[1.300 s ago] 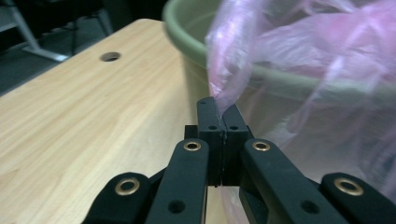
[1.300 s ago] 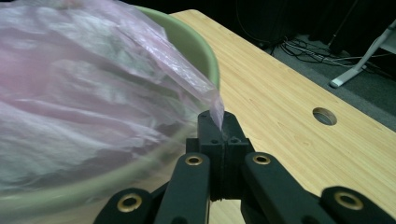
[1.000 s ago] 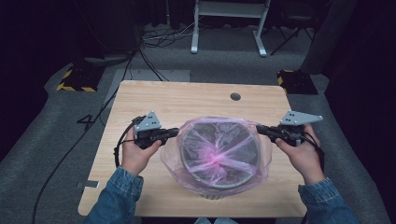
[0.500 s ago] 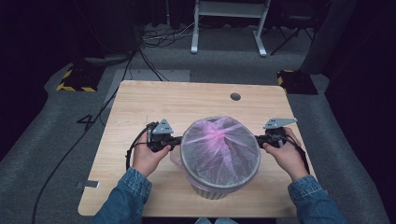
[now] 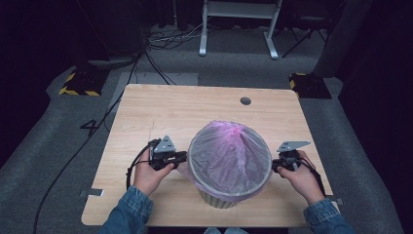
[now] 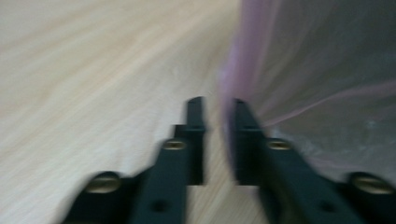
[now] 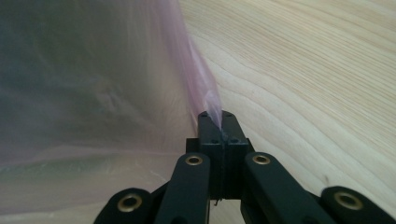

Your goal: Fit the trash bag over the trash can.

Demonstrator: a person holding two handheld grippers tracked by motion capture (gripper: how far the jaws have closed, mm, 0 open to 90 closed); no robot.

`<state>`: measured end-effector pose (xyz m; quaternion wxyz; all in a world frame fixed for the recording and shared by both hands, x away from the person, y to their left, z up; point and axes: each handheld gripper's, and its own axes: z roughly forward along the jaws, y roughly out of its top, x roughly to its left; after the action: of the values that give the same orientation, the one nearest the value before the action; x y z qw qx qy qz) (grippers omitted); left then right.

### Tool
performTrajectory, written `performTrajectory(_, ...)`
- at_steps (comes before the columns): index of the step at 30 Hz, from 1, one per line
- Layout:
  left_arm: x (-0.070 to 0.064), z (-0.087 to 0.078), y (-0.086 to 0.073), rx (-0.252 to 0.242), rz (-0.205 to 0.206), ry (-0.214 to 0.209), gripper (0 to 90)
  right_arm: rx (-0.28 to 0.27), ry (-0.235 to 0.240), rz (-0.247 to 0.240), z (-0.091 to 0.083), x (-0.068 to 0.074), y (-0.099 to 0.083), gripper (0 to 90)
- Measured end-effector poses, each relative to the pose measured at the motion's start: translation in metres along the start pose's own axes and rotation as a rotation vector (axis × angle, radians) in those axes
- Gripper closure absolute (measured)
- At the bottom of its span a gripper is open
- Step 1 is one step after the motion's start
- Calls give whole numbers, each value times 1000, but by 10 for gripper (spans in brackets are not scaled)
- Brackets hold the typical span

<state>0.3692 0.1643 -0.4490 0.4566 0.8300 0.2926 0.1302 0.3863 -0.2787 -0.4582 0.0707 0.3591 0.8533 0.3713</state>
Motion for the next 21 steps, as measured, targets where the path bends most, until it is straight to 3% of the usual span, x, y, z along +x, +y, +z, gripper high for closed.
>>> performTrajectory(1, -2, -8, 0, -22, 5, 6, 580, -18, -8, -2, -6, 0, -2, 746)
performTrajectory(2, -4, -14, -1, -37, 9, 9, 511, -50, -31, -12, -12, 0, -3, 624)
performTrajectory(4, -10, -31, -1, -70, 16, 8, 412, -114, -69, -34, -25, 2, -6, 509)
performTrajectory(7, -19, -57, -3, -100, 40, 26, 337, -195, -92, -48, -46, 7, -10, 384)
performTrajectory(10, -27, -79, -8, -124, 56, 38, 310, -256, -115, -69, -71, 17, -16, 345)
performTrajectory(13, -38, -92, -15, -132, 87, 32, 287, -282, -80, -99, -90, 33, -21, 283)
performTrajectory(17, -49, -88, -20, -126, 110, -1, 246, -258, 23, -147, -95, 59, -23, 230)
performTrajectory(19, -52, -82, -20, -120, 117, -17, 237, -246, 25, -195, -92, 70, -23, 234)
performTrajectory(21, -55, -72, -19, -140, 106, -36, 209, -236, 24, -213, -84, 77, -23, 226)
